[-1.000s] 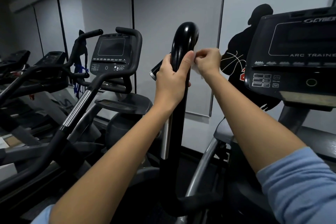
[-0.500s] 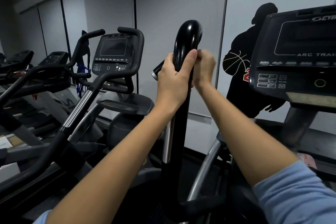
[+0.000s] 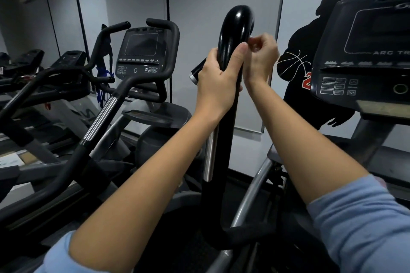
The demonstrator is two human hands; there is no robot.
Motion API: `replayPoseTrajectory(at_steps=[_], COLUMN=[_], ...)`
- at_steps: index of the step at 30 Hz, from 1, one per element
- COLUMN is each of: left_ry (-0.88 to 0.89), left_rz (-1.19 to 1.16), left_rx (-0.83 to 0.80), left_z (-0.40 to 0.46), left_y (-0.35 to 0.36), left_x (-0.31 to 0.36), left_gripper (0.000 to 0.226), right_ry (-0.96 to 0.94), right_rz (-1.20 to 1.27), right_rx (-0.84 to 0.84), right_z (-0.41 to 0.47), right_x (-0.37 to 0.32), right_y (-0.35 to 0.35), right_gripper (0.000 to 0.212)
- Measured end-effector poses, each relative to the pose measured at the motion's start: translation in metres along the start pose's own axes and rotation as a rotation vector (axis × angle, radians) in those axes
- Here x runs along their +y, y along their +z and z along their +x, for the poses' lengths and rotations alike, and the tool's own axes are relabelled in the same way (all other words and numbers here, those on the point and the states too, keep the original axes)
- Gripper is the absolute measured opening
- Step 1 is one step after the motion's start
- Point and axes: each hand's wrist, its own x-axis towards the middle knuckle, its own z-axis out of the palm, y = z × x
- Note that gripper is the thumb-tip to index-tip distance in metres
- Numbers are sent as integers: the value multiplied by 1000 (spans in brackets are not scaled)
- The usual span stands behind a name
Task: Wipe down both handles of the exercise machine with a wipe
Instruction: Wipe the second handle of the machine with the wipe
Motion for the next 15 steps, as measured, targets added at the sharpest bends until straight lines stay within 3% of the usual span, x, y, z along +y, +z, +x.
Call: replayPoseTrajectory(at_steps=[3,8,11,13,15], left_ry=[0,-5,-16,-42,-83], left_rz=[3,11,20,49,103], left_rx=[11,18,12,-20,-54], left_z=[1,3,3,2,3], left_y=[1,1,-1,-3,-6], left_x=[-2,-3,-2,-1,2], left_gripper=[26,26,27,31,33], right_ry=[105,305,244,233,279], right_rz=[62,8,-119,-169,-165], right_rx=[-74,-535,-381,-245,-223], right_z=[-11,-37,-38,-34,-40], right_x=[2,12,15,15,9], right_y=[1,-4,-20,-40,-66], right_gripper=[31,31,12,22,20])
